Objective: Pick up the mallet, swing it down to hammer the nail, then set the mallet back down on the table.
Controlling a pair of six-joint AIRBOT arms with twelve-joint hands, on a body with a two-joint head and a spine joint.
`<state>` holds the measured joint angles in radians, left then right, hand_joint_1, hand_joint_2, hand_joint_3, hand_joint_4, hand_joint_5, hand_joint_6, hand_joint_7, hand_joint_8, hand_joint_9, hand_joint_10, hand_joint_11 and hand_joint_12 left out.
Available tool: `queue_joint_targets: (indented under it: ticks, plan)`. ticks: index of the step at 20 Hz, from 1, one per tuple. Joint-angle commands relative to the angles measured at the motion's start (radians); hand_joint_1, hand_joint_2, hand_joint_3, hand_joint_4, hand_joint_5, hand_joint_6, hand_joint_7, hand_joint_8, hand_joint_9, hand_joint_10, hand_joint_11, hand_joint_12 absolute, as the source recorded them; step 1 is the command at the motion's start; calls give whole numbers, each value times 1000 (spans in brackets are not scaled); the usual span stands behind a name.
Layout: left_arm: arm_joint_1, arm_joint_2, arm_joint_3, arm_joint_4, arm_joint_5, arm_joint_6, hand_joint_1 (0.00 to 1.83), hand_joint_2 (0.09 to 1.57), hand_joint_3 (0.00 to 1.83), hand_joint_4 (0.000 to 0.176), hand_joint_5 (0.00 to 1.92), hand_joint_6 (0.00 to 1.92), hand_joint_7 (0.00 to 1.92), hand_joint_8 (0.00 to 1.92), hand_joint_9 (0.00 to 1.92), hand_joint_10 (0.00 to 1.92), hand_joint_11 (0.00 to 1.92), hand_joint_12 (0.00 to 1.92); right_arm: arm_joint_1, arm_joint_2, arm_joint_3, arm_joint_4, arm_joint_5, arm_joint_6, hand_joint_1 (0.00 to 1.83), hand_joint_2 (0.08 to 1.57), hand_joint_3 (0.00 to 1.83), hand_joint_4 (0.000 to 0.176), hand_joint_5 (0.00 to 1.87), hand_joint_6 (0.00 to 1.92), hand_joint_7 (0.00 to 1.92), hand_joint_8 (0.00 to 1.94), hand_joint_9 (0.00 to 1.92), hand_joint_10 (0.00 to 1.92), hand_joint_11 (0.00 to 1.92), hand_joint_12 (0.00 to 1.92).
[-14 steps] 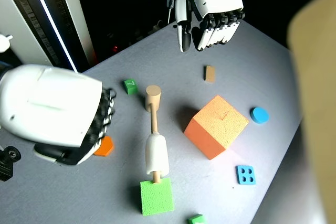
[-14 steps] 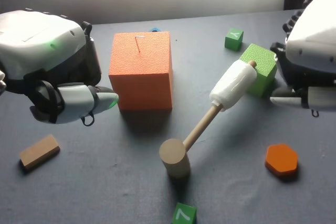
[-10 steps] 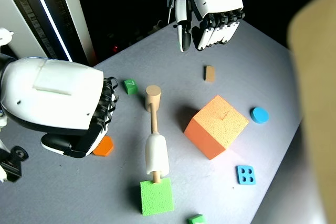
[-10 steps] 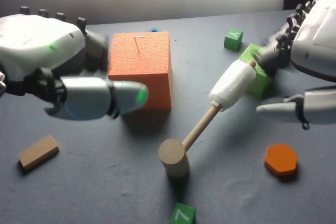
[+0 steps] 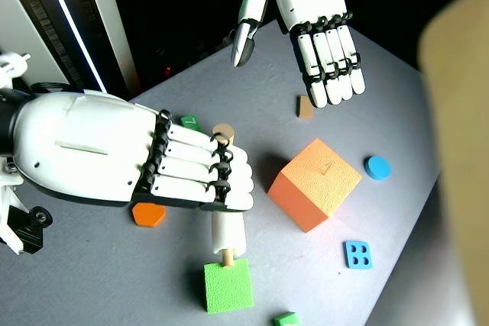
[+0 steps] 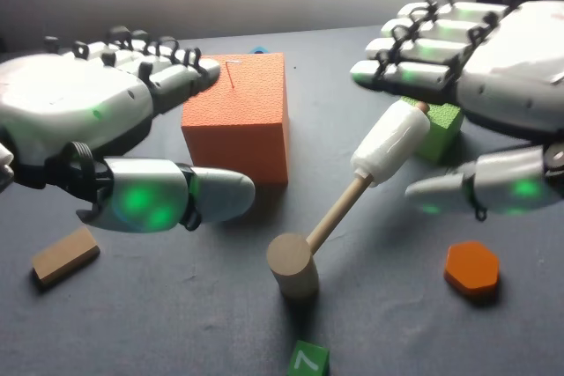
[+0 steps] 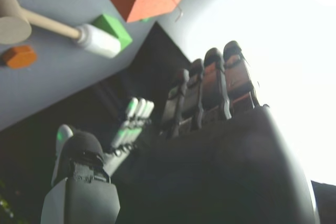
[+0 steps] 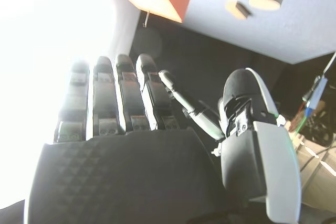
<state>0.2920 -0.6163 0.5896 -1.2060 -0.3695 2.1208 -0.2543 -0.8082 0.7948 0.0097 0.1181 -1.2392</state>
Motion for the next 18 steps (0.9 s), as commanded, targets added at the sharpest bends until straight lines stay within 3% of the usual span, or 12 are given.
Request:
queue_joint_targets:
  ticks: [1, 2, 6, 9, 12, 15, 18]
  plan:
    - [-6, 13, 10, 38, -16, -1, 0, 1112, 5, 0, 42, 10, 50, 10, 54, 11, 47, 21, 22, -6, 7, 19, 83, -3, 237, 1126, 0, 0, 67, 1, 26, 1, 0, 0, 0, 0]
    - [-6, 13, 18, 55, 2, -10, 0, 1112, 4, 0, 37, 7, 40, 5, 47, 7, 43, 19, 29, -19, 16, 38, 62, -3, 260, 1121, 0, 0, 69, 2, 28, 2, 0, 0, 0, 0]
    - [11, 13, 59, 281, 20, -203, 0, 1117, 5, 0, 33, 3, 34, 4, 40, 4, 29, 14, 74, -79, 81, 106, -51, -1, 484, 1092, 0, 0, 51, 3, 14, 1, 0, 0, 0, 0]
    - [30, 13, 87, 396, 44, -314, 0, 1115, 4, 0, 37, 4, 50, 9, 48, 6, 29, 14, 96, -136, 137, 106, -106, 2, 824, 1092, 0, 0, 17, 3, 0, 0, 0, 0, 0, 0]
    - [114, 12, 109, 662, -46, -617, 0, 1117, 4, 0, 49, 8, 61, 10, 64, 10, 48, 22, 93, -203, 217, 106, -161, 36, 1080, 1023, 0, 0, 65, 21, 0, 0, 0, 0, 0, 0]
    - [280, 5, 130, 893, -237, -896, 0, 1121, 4, 0, 59, 7, 64, 6, 67, 6, 48, 23, 88, -247, 264, 106, -206, 55, 1195, 1013, 0, 0, 43, 6, 0, 0, 0, 0, 0, 0]
    - [348, -11, 161, 1032, -286, -1021, 0, 1125, 5, 0, 55, 3, 56, 1, 53, 0, 28, 14, 90, -269, 291, 107, -257, 53, 1302, 1047, 0, 0, 31, 0, 0, 0, 0, 0, 0, 0]
